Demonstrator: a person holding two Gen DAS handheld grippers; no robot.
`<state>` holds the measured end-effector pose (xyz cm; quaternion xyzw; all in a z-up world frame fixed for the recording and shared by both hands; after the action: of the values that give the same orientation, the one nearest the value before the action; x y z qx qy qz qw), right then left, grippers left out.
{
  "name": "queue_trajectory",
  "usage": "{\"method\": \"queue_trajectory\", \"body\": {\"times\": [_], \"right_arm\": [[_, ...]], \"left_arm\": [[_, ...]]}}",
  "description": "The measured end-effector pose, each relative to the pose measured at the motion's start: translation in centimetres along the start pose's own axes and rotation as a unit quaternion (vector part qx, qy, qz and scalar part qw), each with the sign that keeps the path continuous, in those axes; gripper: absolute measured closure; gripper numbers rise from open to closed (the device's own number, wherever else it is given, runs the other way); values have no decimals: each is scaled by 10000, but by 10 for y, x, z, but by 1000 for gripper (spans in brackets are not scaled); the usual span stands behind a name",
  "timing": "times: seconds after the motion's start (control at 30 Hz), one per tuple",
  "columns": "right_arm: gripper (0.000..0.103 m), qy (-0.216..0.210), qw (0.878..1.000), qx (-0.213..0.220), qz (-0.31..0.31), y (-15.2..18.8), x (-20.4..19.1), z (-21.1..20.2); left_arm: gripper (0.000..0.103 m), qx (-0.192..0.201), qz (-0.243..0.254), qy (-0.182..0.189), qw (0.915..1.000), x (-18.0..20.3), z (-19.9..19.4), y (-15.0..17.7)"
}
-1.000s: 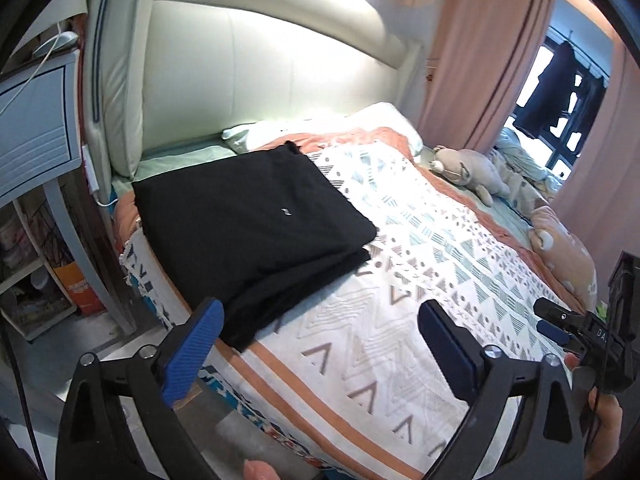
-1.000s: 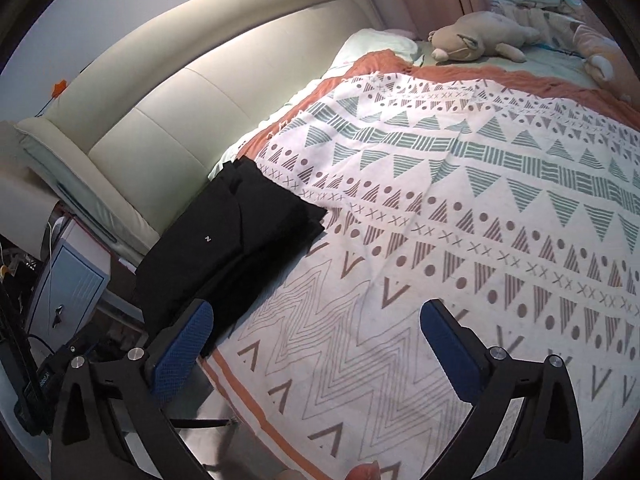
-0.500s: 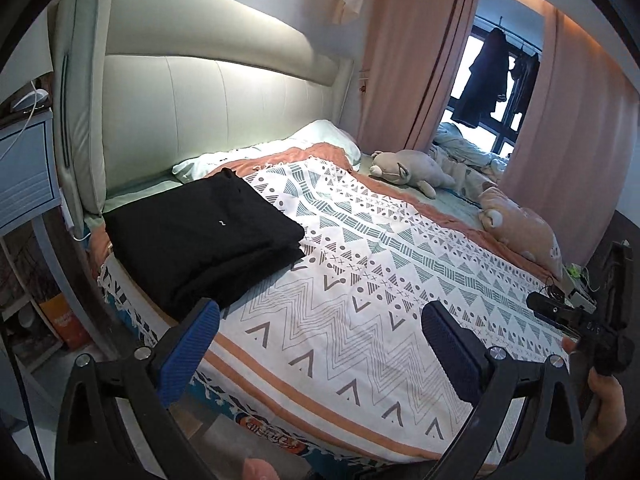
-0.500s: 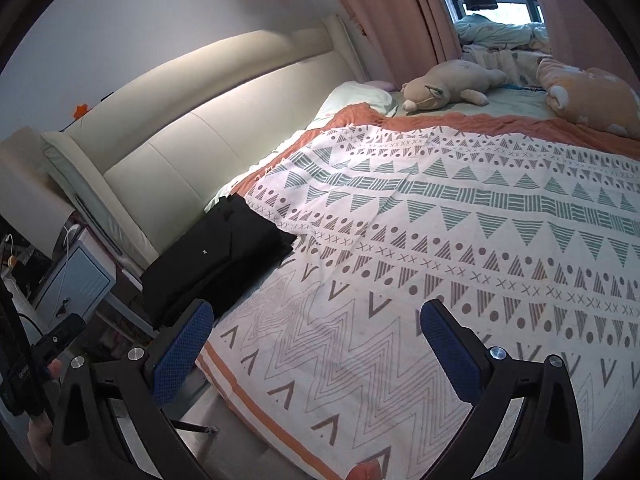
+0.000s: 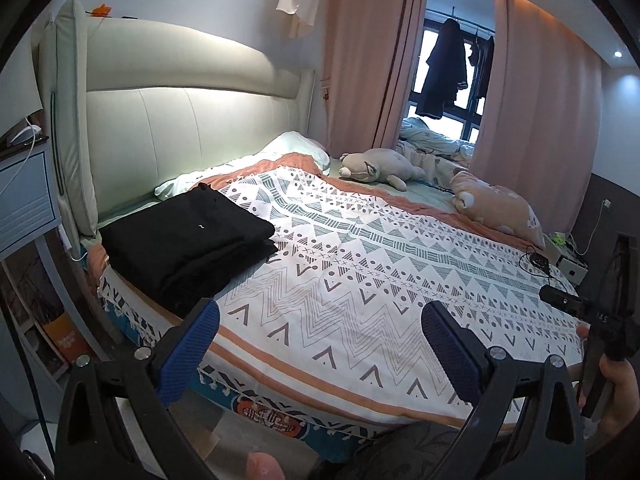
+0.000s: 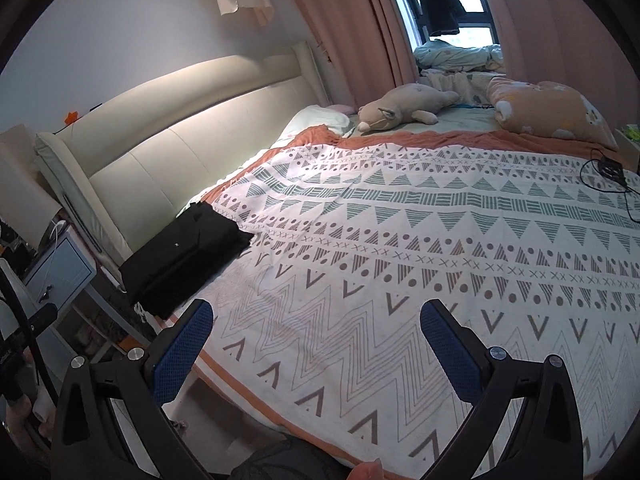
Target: Fold large clothes
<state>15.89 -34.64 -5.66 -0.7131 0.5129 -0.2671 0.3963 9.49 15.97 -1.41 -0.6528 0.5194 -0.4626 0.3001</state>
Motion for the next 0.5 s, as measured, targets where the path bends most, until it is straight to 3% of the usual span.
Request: {"method": "queue_trajectory", "body": {"times": [0.5], "right_arm": [[0, 267, 9978, 604, 43, 89, 21, -89]], "left_arm": [[0, 135, 583, 345, 9976, 47, -43, 44]]}}
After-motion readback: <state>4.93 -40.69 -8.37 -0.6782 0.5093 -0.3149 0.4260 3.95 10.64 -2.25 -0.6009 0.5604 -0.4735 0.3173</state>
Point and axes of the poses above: each gripper's, at about its wrist camera, not at the fingertips, and z roughly the way its jaws point, x to its right, y to its underside, the point moved 1 cm from there along z, roughly the way its jaws point, and after that the axes turned 15 degrees about y, right-handed, at the moved point
